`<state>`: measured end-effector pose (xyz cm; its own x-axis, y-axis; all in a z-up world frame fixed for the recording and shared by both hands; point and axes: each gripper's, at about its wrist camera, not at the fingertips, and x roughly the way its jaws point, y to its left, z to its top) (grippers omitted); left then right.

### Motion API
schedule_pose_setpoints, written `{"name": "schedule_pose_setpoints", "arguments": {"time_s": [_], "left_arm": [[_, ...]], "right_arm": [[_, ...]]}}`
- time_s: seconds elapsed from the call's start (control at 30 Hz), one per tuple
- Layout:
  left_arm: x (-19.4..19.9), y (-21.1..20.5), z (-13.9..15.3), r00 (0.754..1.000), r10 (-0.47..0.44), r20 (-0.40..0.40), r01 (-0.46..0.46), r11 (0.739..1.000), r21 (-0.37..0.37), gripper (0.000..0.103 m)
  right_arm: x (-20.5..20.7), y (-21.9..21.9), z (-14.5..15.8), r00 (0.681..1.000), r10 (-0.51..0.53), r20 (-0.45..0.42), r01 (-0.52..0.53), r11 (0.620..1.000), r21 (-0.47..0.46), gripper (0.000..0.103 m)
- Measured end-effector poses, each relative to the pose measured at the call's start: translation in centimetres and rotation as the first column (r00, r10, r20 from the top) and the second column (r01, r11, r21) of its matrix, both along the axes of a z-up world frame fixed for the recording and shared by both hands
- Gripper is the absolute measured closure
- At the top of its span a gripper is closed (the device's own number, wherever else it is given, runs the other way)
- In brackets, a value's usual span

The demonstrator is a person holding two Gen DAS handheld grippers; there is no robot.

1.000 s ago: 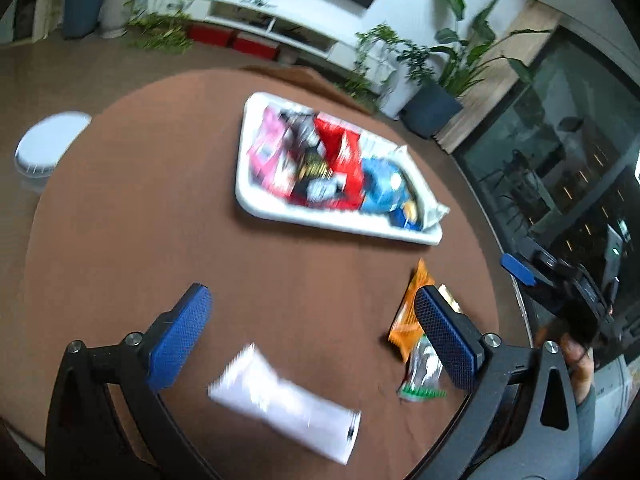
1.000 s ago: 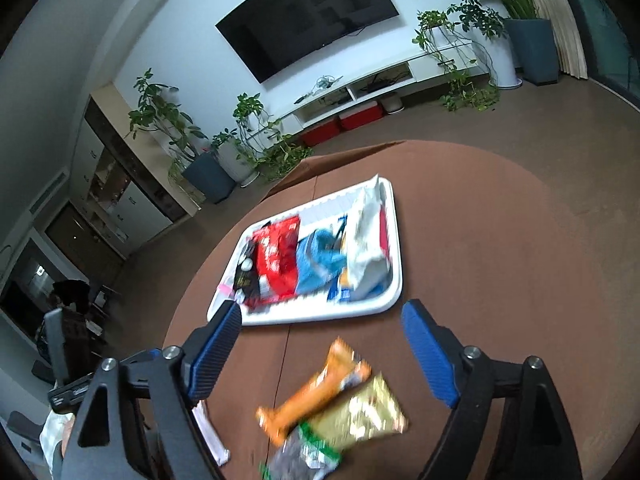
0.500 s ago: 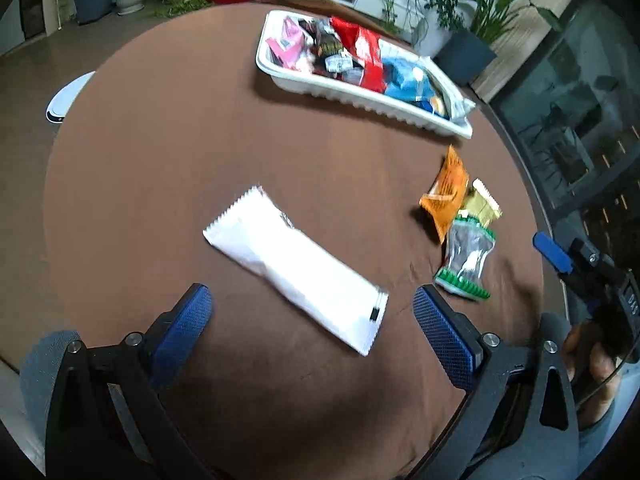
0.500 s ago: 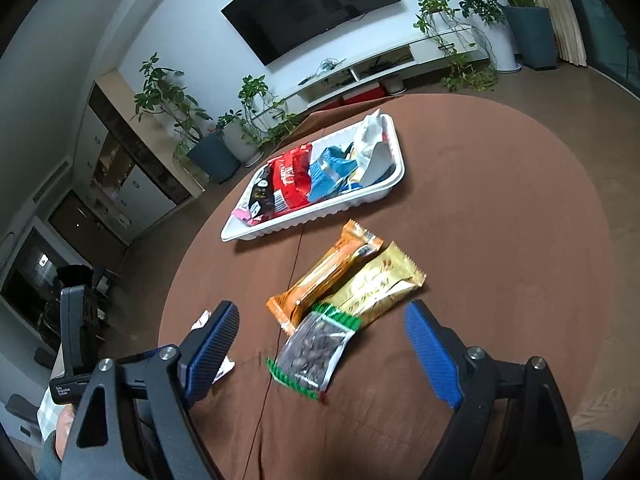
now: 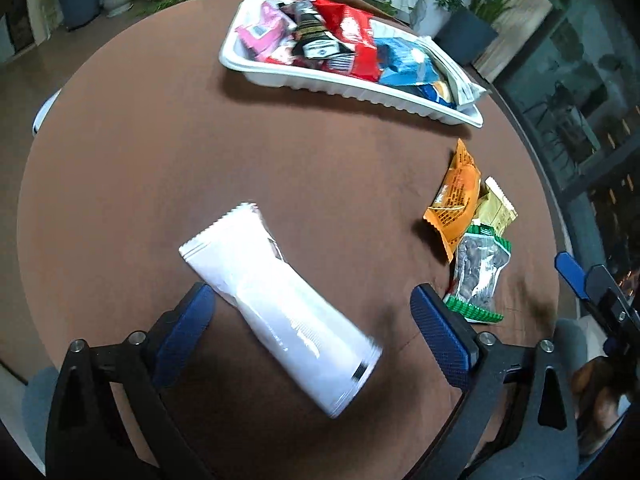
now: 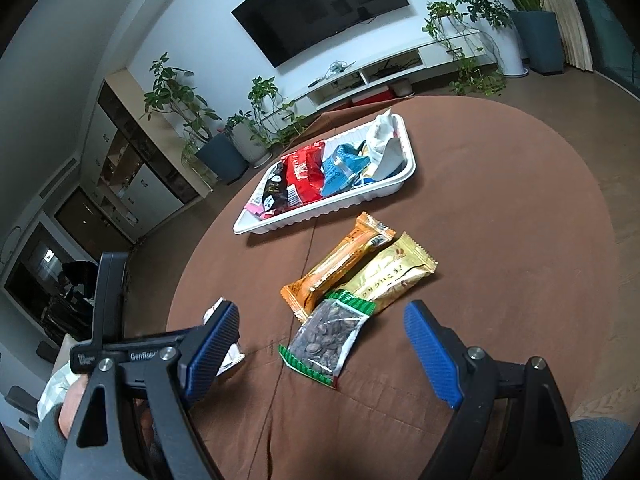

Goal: Organize snacks
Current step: 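Grasp the plain white packet with the left gripper, then grasp the clear green-edged nut bag with the right gripper while the left gripper holds the white packet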

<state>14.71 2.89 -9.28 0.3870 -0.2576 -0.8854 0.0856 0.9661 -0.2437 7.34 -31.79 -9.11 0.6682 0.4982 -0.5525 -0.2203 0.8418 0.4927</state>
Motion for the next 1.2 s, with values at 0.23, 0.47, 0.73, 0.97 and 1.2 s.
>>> {"name": "schedule_pose_setpoints", "arguments": {"time_s": [0.23,0.47,0.73,0.97,1.2], "left_arm": [[-0.1,-1.8,0.1,0.995,-0.091,0.045,0.087,0.992,0.097,0.038],[-1.0,-2.9,-0.2,0.987,-0.152,0.061,0.131,0.956,0.261,0.054],[-1.1,-2.7,-0.2,0.984,-0.164,0.062,0.143,0.956,0.256,0.057],[-1.1,-3.1,0.1,0.975,-0.216,0.053,0.196,0.946,0.259,0.075],[-1.6,-1.6,0.8,0.974,-0.210,0.086,0.191,0.964,0.185,0.079]], "right_arm": [[-0.4,0.4,-0.2,1.000,0.000,0.008,0.001,0.999,-0.038,0.016],[-0.5,0.9,-0.4,1.000,-0.014,0.001,0.014,0.996,-0.088,0.016],[-0.9,1.7,-0.7,0.998,-0.043,-0.036,0.037,0.989,-0.141,0.016],[-1.2,2.7,-0.7,0.998,-0.028,-0.064,0.019,0.989,-0.147,0.016],[-0.4,3.5,-1.2,0.991,-0.034,-0.127,0.012,0.986,-0.168,0.016]]}}
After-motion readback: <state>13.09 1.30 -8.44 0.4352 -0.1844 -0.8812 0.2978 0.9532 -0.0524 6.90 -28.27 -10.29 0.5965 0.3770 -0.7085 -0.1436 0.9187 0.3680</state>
